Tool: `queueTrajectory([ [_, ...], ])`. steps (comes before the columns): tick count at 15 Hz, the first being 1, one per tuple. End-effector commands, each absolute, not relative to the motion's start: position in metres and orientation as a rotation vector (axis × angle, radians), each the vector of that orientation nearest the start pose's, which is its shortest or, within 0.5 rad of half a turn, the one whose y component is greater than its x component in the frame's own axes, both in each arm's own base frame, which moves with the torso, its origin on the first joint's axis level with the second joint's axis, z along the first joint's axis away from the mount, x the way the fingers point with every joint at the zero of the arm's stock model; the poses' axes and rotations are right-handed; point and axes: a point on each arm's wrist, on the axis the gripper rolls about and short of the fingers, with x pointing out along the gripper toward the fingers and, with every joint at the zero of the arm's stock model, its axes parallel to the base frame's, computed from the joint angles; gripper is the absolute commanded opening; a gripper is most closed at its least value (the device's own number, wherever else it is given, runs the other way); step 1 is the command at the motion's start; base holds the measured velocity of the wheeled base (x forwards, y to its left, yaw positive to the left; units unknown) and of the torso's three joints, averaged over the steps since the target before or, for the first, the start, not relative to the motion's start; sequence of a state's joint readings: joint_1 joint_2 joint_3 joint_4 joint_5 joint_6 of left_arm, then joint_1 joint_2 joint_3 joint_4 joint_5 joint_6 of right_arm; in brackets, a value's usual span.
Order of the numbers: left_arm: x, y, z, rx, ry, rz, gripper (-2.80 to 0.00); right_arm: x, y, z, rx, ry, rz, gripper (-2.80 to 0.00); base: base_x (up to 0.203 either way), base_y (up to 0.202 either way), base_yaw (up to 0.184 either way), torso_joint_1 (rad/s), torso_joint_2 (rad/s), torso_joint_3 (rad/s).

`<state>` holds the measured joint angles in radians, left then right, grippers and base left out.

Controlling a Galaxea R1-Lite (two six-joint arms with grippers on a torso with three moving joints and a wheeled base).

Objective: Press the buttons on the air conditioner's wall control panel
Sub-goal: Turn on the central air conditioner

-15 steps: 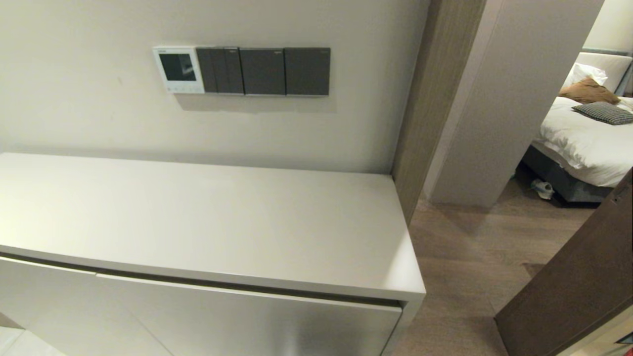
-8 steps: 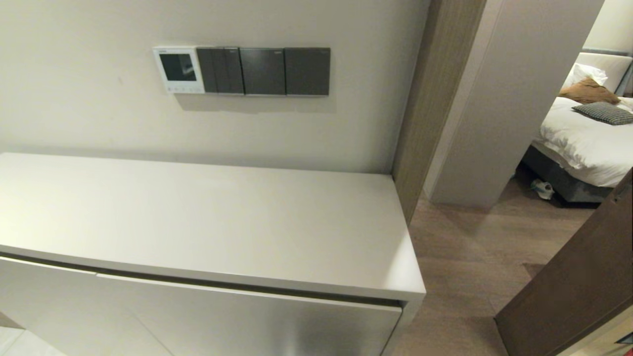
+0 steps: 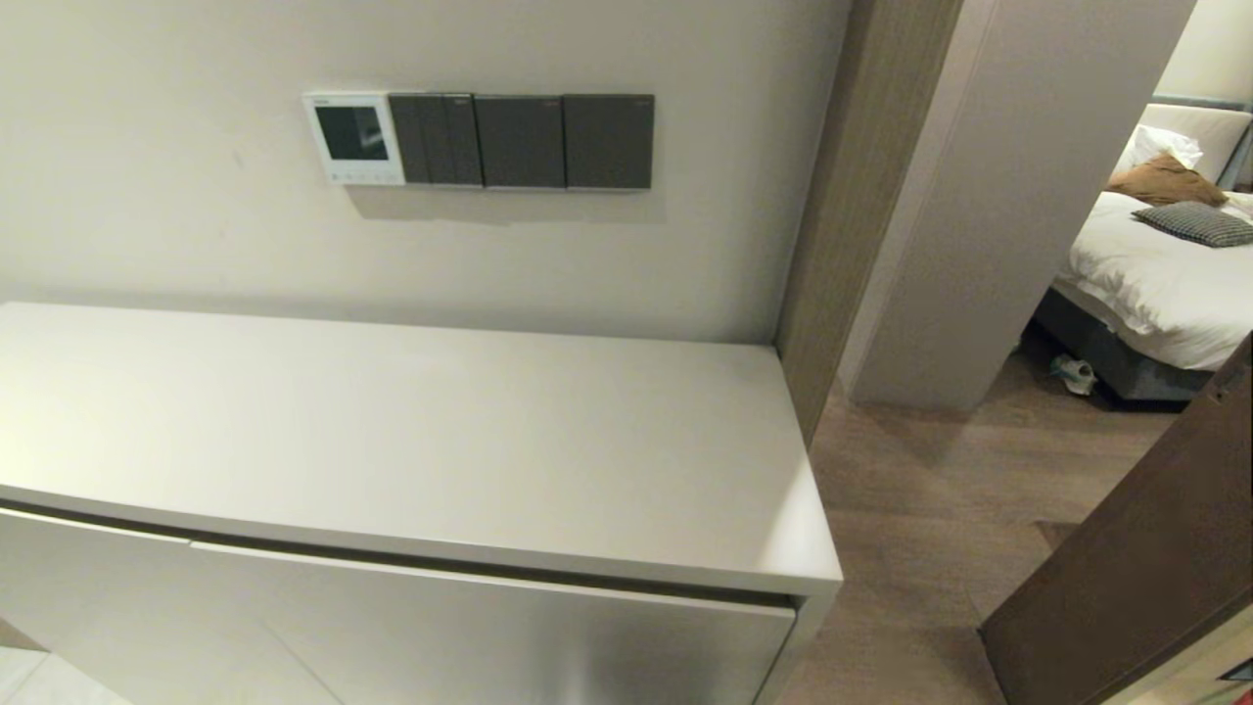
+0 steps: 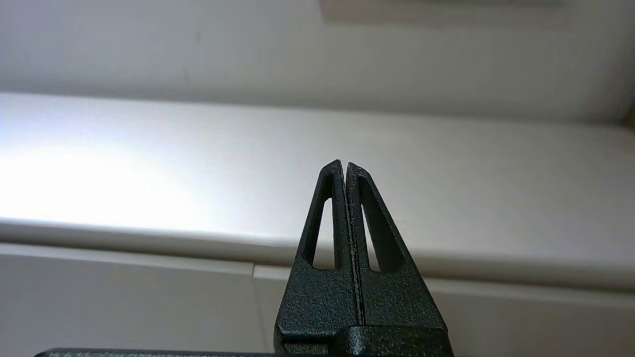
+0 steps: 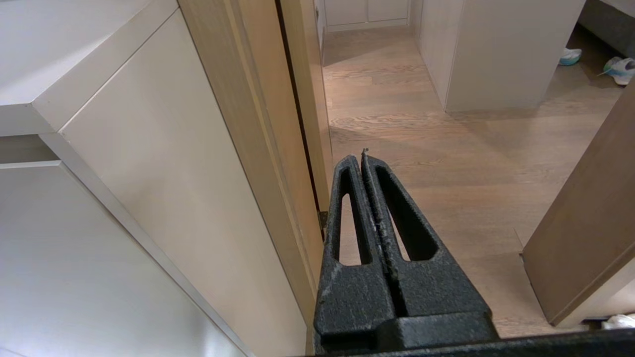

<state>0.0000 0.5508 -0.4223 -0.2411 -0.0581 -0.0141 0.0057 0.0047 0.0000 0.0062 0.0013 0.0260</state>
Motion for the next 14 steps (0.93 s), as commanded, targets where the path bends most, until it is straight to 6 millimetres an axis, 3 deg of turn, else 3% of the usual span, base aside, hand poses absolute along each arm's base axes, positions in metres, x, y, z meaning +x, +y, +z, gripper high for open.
queueTrajectory([
  [1, 0.105, -0.002, 0.248, -0.033, 0.026, -0.066, -2.80, -0.022, 0.000, 0.075, 0.026, 0.014, 0.007, -2.80, 0.000, 0.000, 0.000, 0.000, 0.00, 0.000],
  [3, 0.157, -0.002, 0.266, -0.050, 0.038, -0.074, -2.80, -0.022, 0.000, 0.075, 0.026, 0.014, 0.007, -2.80, 0.000, 0.000, 0.000, 0.000, 0.00, 0.000],
  [7, 0.248, -0.013, 0.282, -0.062, -0.004, -0.121, -2.80, -0.022, 0.000, 0.075, 0.026, 0.014, 0.007, -2.80, 0.000, 0.000, 0.000, 0.000, 0.00, 0.000],
  [10, 0.287, -0.036, 0.296, -0.067, -0.061, -0.189, -2.80, -0.022, 0.000, 0.075, 0.026, 0.014, 0.007, -2.80, 0.000, 0.000, 0.000, 0.000, 0.00, 0.000],
  [14, 0.319, -0.059, 0.304, -0.073, -0.083, -0.218, -2.80, -0.022, 0.000, 0.075, 0.026, 0.014, 0.009, -2.80, 0.000, 0.000, 0.000, 0.000, 0.00, 0.000],
])
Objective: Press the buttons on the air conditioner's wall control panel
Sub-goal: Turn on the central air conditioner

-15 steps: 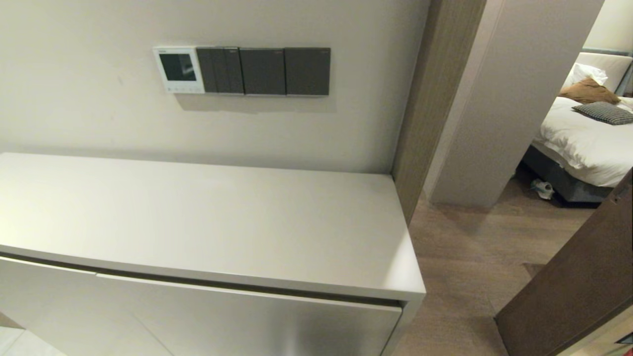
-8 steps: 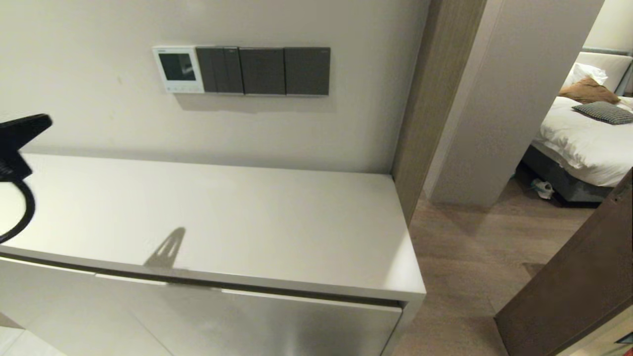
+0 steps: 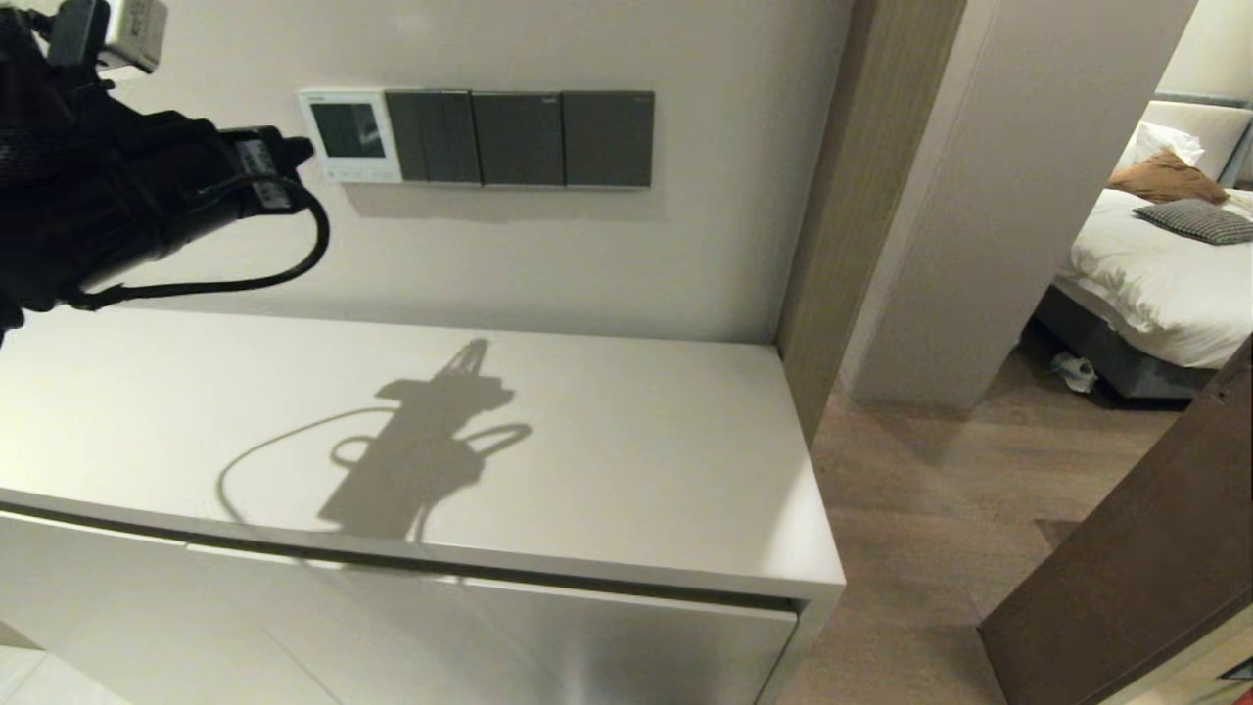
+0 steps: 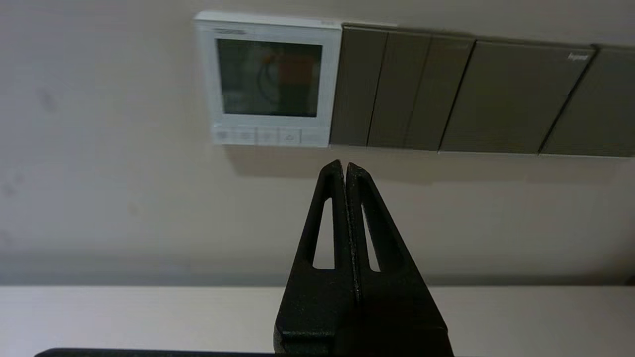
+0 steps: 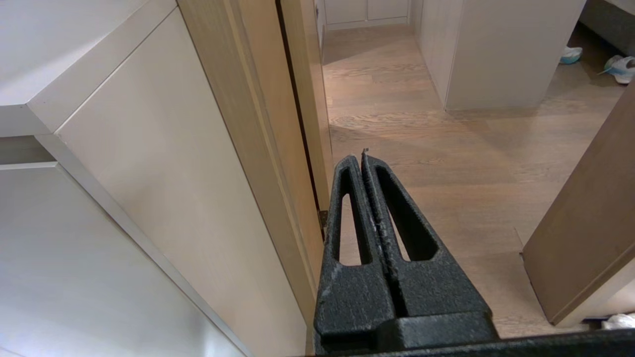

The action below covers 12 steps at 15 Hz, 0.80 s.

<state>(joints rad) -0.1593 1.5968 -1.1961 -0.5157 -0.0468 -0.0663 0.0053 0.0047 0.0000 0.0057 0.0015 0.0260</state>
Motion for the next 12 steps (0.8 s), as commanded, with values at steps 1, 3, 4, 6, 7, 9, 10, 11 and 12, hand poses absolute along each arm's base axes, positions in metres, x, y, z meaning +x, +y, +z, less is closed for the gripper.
queueTrajectory([
  [1, 0.327, -0.062, 0.302, -0.073, -0.078, -0.212, -2.80, -0.022, 0.000, 0.075, 0.026, 0.014, 0.007, -2.80, 0.000, 0.000, 0.000, 0.000, 0.00, 0.000],
  [3, 0.338, -0.067, 0.298, -0.073, -0.070, -0.210, -2.80, -0.022, 0.000, 0.075, 0.026, 0.014, 0.007, -2.80, 0.000, 0.000, 0.000, 0.000, 0.00, 0.000],
  [4, 0.340, -0.069, 0.296, -0.073, -0.067, -0.211, -2.80, -0.022, 0.000, 0.075, 0.026, 0.014, 0.009, -2.80, 0.000, 0.000, 0.000, 0.000, 0.00, 0.000],
  [6, 0.350, -0.071, 0.291, -0.072, -0.055, -0.211, -2.80, -0.022, 0.000, 0.075, 0.026, 0.014, 0.007, -2.80, 0.000, 0.000, 0.000, 0.000, 0.00, 0.000],
  [7, 0.355, -0.072, 0.287, -0.071, -0.048, -0.206, -2.80, -0.022, 0.000, 0.075, 0.026, 0.014, 0.008, -2.80, 0.000, 0.000, 0.000, 0.000, 0.00, 0.000],
  [9, 0.362, -0.073, 0.286, -0.072, -0.051, -0.188, -2.80, -0.022, 0.000, 0.075, 0.026, 0.014, 0.007, -2.80, 0.000, 0.000, 0.000, 0.000, 0.00, 0.000],
  [10, 0.363, -0.073, 0.286, -0.072, -0.050, -0.186, -2.80, -0.022, 0.000, 0.075, 0.026, 0.014, 0.009, -2.80, 0.000, 0.000, 0.000, 0.000, 0.00, 0.000],
  [11, 0.366, -0.073, 0.284, -0.071, -0.046, -0.185, -2.80, -0.022, 0.000, 0.075, 0.026, 0.014, 0.008, -2.80, 0.000, 0.000, 0.000, 0.000, 0.00, 0.000],
  [12, 0.366, -0.073, 0.283, -0.070, -0.047, -0.184, -2.80, -0.022, 0.000, 0.075, 0.026, 0.014, 0.007, -2.80, 0.000, 0.000, 0.000, 0.000, 0.00, 0.000],
])
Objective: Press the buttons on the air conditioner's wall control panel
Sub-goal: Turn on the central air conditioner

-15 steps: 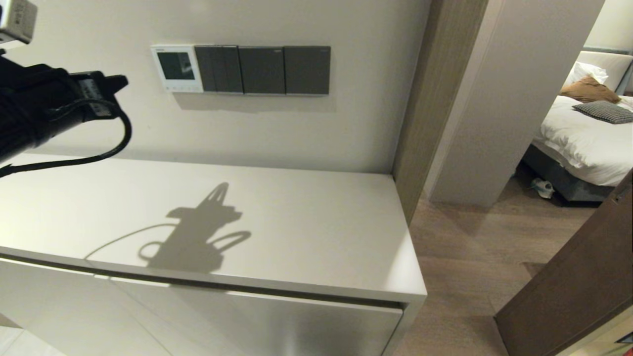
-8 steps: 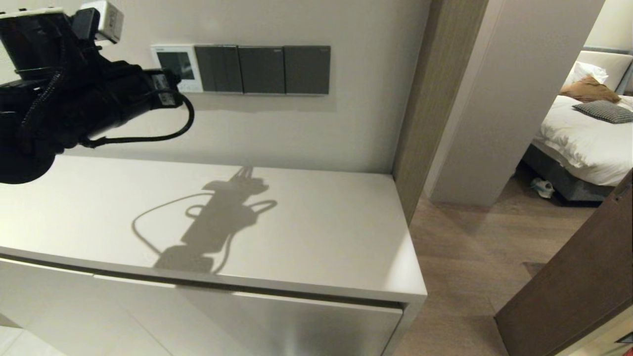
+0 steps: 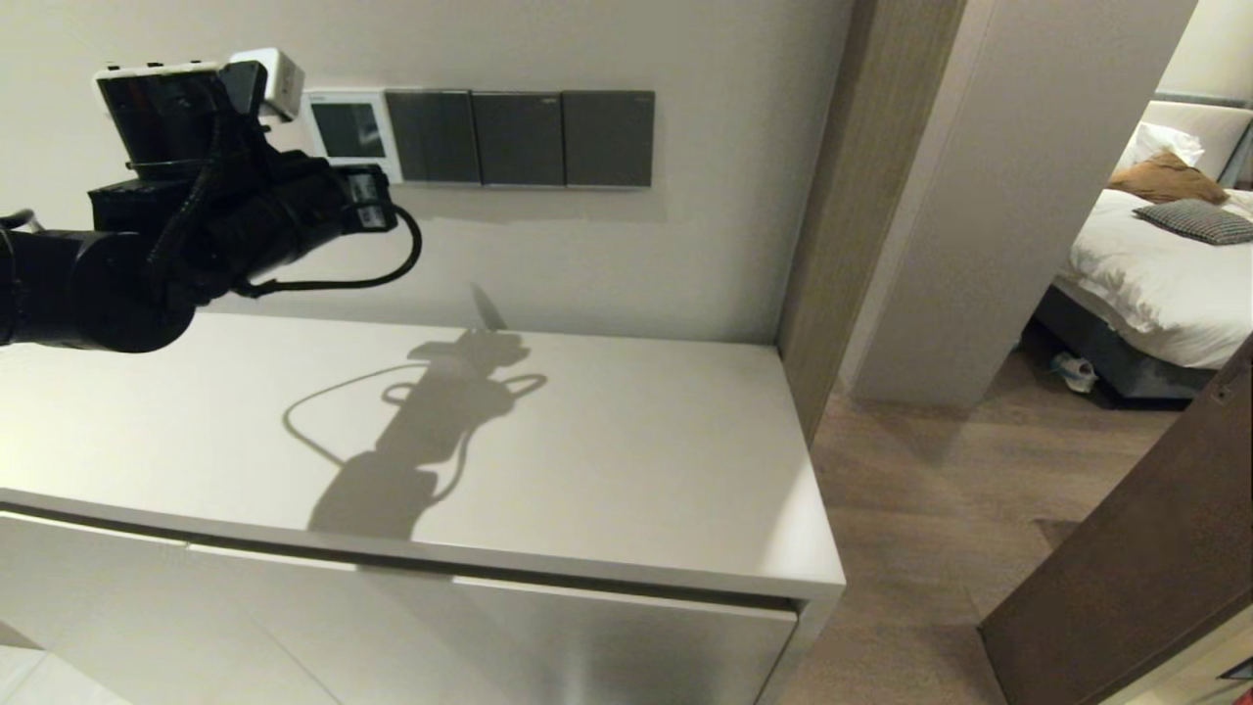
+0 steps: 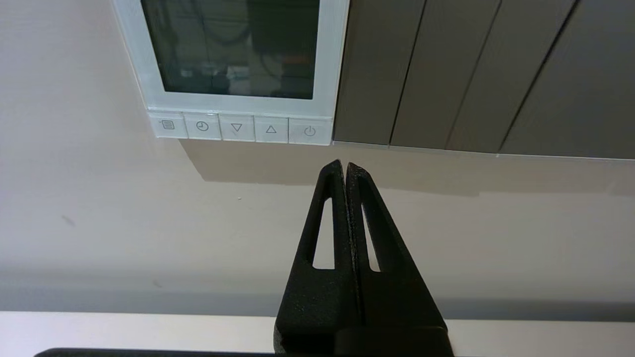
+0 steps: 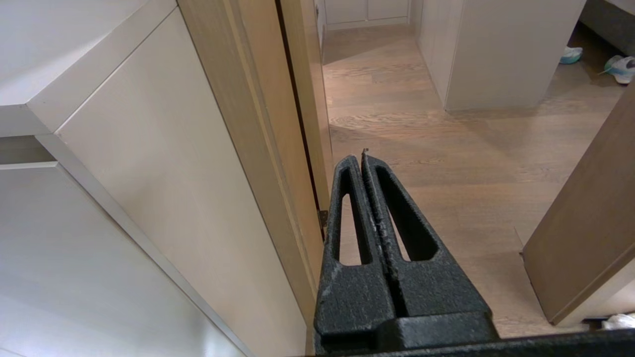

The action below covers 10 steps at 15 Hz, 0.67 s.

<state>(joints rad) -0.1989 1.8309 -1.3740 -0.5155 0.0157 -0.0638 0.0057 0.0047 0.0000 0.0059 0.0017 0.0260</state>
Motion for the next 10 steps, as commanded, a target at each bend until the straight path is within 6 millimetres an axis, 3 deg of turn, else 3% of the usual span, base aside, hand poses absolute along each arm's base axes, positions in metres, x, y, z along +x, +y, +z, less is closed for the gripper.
queueTrajectory([
  [1, 0.367, -0.073, 0.283, -0.070, -0.046, -0.184, -2.80, -0.022, 0.000, 0.075, 0.026, 0.014, 0.009, -2.80, 0.000, 0.000, 0.000, 0.000, 0.00, 0.000],
  [10, 0.386, -0.070, 0.277, -0.068, -0.046, -0.163, -2.80, -0.022, 0.000, 0.075, 0.026, 0.014, 0.009, -2.80, 0.000, 0.000, 0.000, 0.000, 0.00, 0.000],
])
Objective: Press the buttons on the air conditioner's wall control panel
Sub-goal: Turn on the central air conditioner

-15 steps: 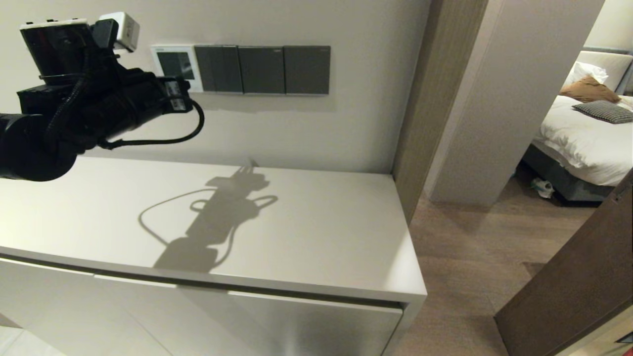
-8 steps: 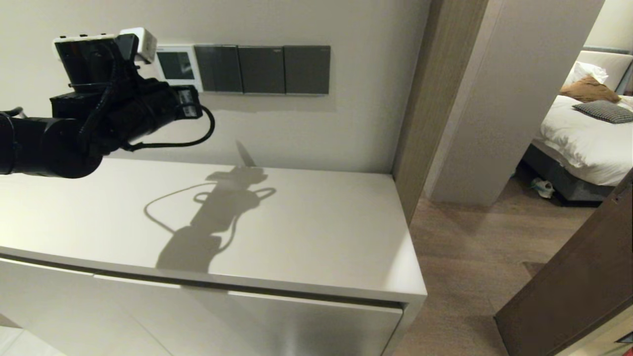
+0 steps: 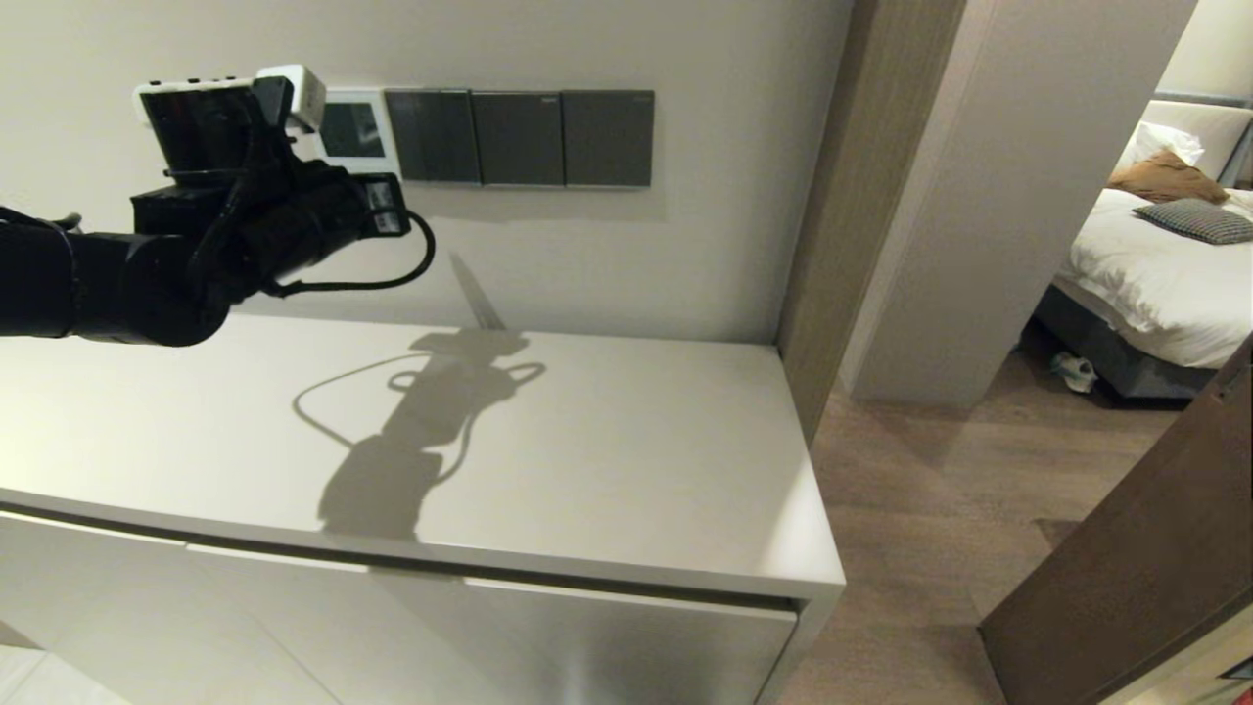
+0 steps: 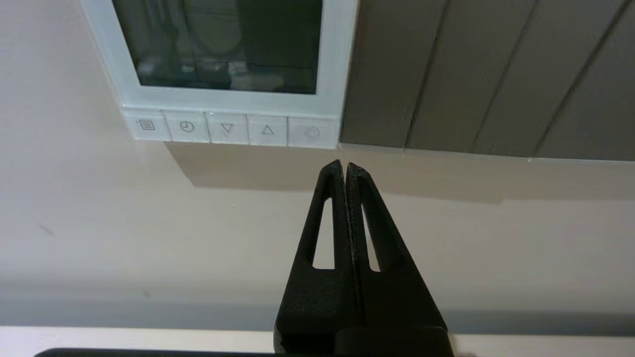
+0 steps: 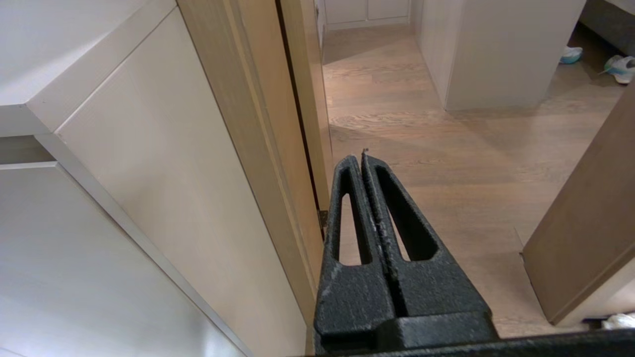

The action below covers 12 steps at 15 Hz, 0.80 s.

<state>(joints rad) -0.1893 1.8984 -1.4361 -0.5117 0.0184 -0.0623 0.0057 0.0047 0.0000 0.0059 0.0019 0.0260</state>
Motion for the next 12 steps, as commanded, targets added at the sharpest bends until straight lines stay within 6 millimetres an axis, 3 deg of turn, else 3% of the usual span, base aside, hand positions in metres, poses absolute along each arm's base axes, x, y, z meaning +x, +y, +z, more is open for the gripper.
queueTrajectory([
  [1, 0.3876, -0.0680, 0.2789, -0.068, -0.052, -0.156, -2.80, -0.0222, -0.0001, 0.0746, 0.026, 0.014, 0.008, -2.80, 0.000, 0.000, 0.000, 0.000, 0.00, 0.000],
  [12, 0.3897, -0.0635, 0.2810, -0.072, -0.059, -0.146, -2.80, -0.0222, -0.0001, 0.0746, 0.026, 0.014, 0.007, -2.80, 0.000, 0.000, 0.000, 0.000, 0.00, 0.000],
])
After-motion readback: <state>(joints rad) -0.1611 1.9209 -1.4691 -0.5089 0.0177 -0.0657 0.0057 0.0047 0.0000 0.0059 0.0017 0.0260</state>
